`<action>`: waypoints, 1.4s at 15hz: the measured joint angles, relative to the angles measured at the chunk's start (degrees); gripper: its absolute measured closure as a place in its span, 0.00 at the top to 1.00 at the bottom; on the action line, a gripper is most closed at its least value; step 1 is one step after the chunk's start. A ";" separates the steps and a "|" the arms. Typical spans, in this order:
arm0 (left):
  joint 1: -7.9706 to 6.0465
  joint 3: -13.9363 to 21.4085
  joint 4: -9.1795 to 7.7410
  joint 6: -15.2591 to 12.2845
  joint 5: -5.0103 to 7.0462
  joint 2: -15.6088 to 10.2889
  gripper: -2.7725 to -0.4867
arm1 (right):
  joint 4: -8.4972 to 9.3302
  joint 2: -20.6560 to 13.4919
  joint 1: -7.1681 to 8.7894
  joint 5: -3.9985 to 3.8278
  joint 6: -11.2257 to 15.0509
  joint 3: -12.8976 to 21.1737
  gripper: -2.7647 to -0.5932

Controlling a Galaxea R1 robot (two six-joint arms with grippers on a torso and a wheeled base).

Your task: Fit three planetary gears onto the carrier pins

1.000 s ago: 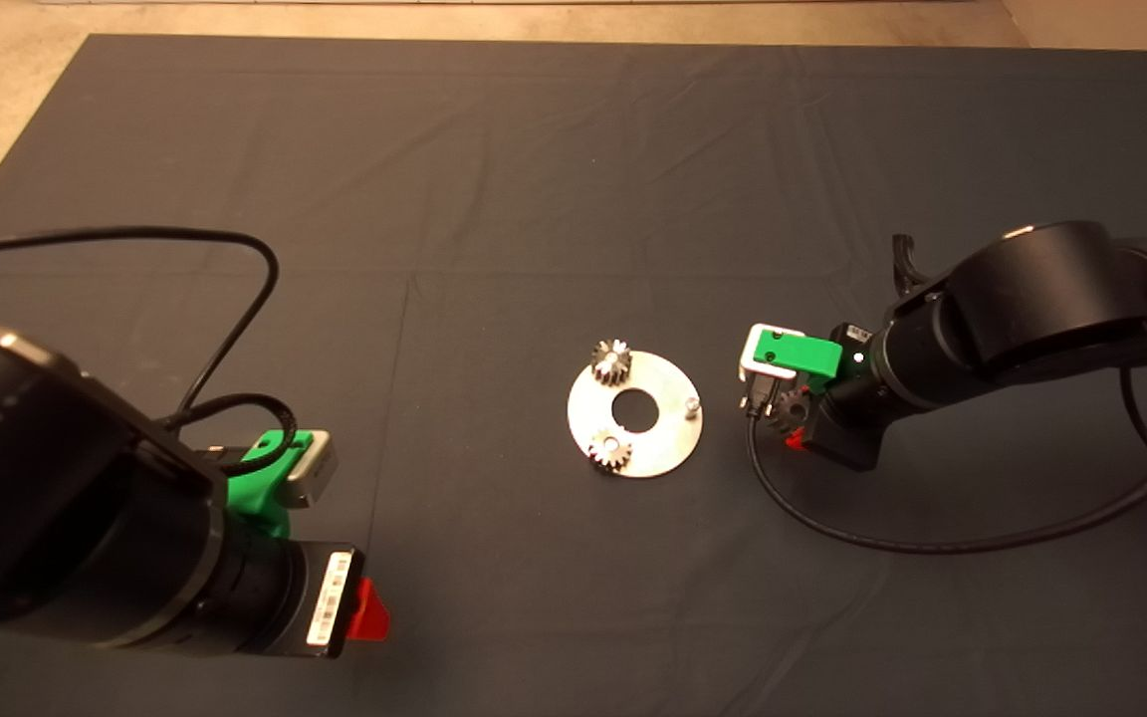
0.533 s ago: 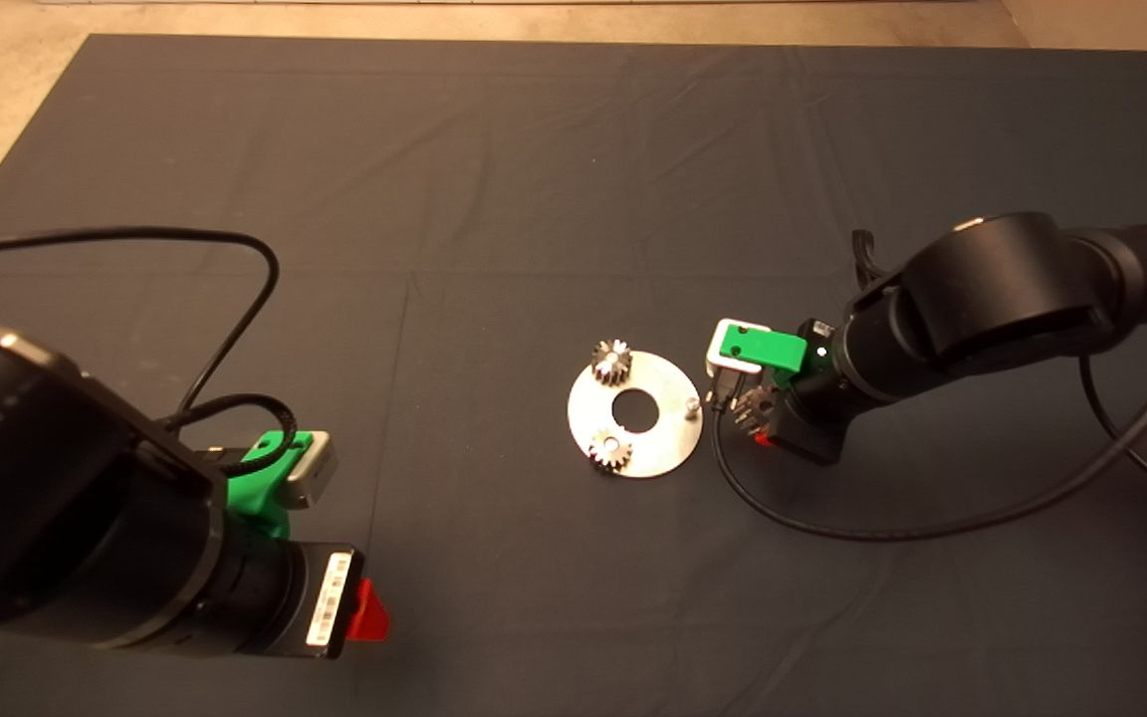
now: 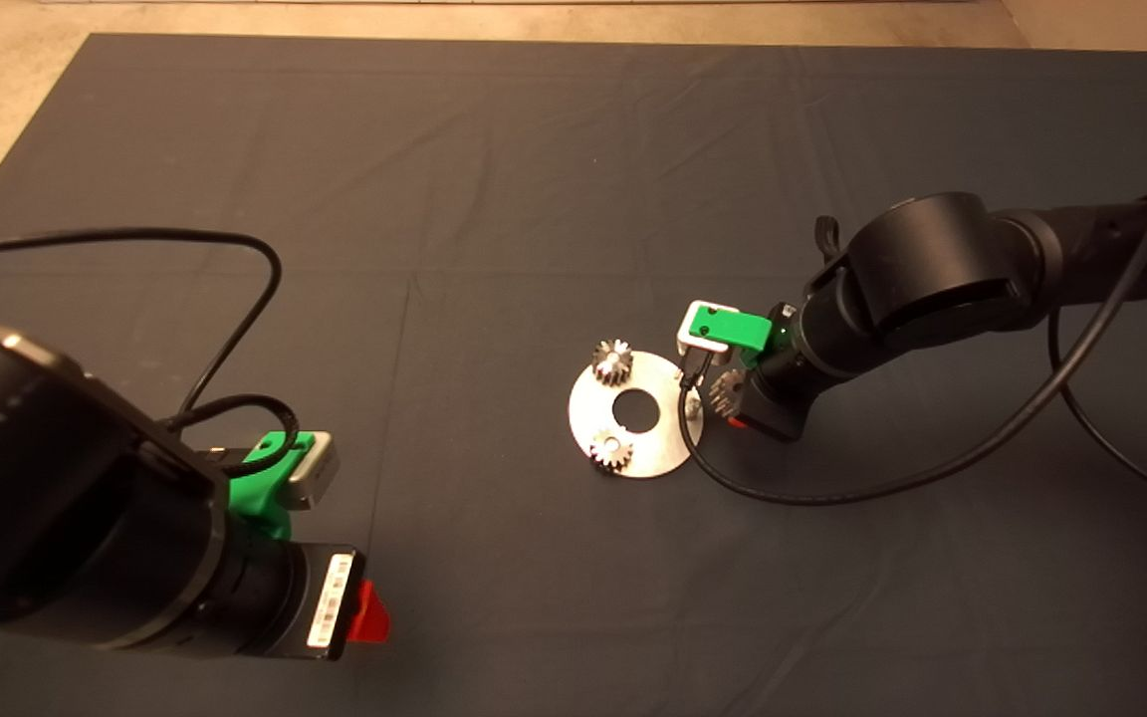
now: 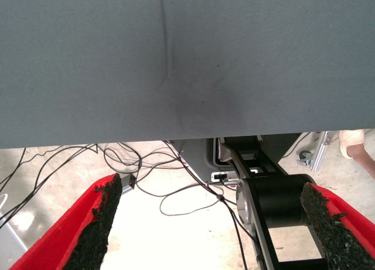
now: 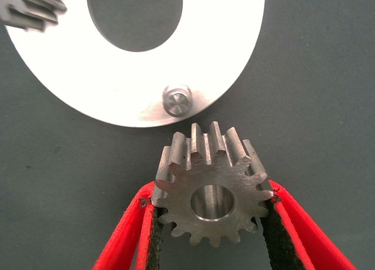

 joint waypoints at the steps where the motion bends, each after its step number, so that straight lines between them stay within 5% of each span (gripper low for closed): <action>1: 0.00 0.00 0.00 0.01 0.00 -0.01 0.74 | 0.02 0.43 -0.02 -0.23 0.00 -0.68 0.19; 15: 0.00 0.00 -0.02 0.01 0.02 -0.01 0.74 | 0.02 4.61 -0.35 -0.17 -0.27 -5.61 0.20; 21: 0.00 0.00 -0.03 0.01 0.02 -0.01 0.74 | 0.02 5.96 -0.93 -1.02 -0.44 -7.38 0.20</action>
